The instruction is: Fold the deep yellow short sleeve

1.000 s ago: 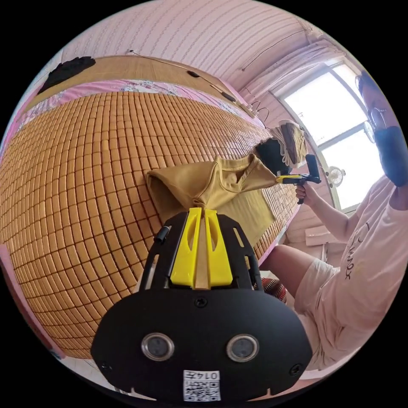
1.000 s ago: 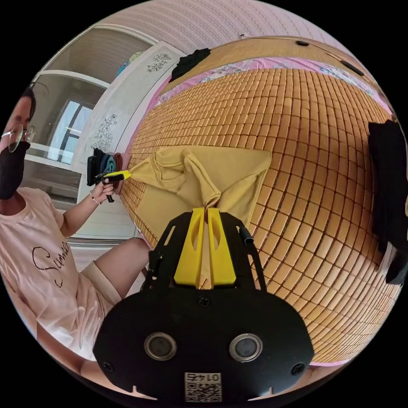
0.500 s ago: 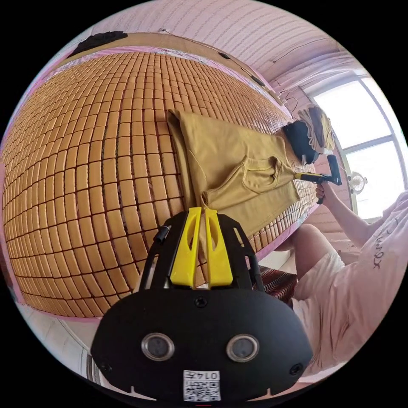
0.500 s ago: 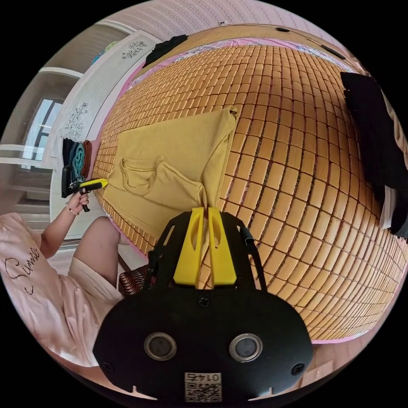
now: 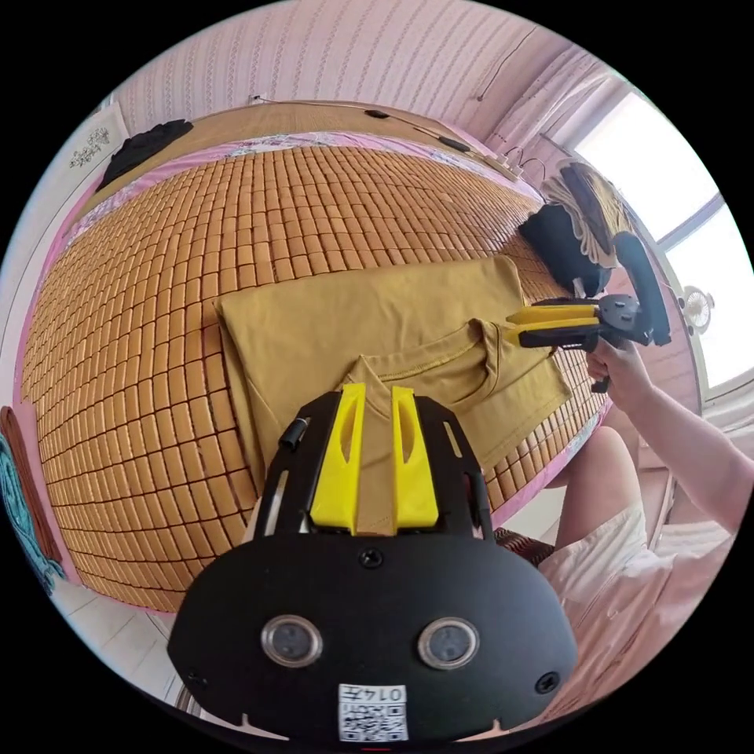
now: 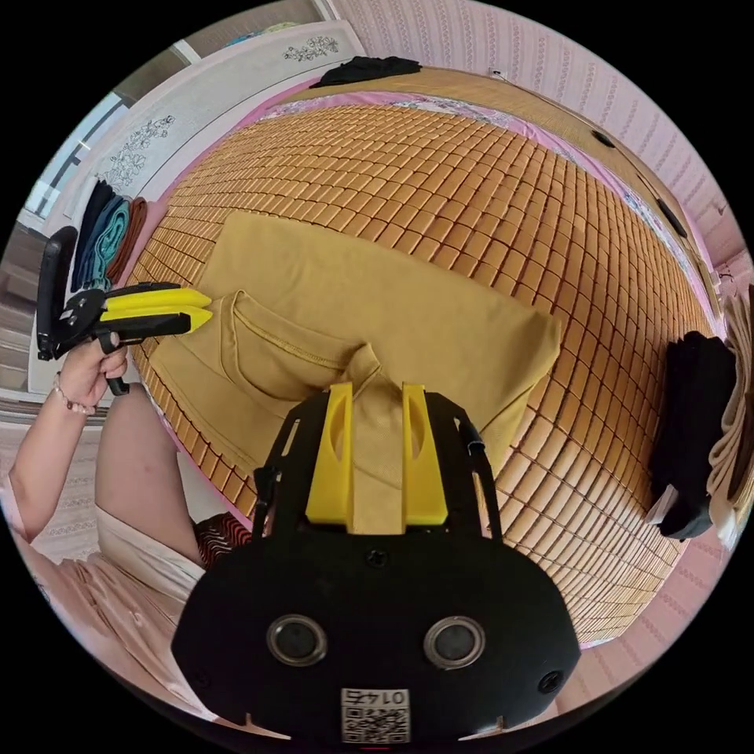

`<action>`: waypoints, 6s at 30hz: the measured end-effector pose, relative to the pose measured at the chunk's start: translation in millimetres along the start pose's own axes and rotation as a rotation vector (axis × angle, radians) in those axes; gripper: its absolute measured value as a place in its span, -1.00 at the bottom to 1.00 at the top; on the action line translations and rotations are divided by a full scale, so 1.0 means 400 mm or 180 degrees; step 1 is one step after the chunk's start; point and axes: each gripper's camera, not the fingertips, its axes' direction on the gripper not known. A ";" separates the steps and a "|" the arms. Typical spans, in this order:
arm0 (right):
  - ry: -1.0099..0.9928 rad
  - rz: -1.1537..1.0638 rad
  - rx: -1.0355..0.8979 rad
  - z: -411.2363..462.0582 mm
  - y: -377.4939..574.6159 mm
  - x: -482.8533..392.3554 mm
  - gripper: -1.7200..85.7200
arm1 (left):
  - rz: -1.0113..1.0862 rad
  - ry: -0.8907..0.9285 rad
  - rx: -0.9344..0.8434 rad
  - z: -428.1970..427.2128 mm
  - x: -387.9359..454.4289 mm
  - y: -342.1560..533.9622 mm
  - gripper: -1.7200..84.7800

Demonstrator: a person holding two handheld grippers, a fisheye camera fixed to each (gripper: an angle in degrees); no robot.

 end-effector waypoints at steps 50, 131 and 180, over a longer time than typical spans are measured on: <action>0.0629 -0.1550 -0.1302 0.421 -0.439 -0.431 -0.97 | 0.1260 0.0024 -0.0034 0.451 0.243 0.334 -0.98; -0.2516 0.2371 0.2150 -0.340 1.156 0.781 -0.90 | 0.2368 0.0628 0.0631 0.329 0.577 0.731 -0.97; -0.0383 -0.0340 0.0066 0.398 -0.041 0.071 -0.92 | 0.0145 0.0211 -0.0154 0.092 0.181 0.420 -0.95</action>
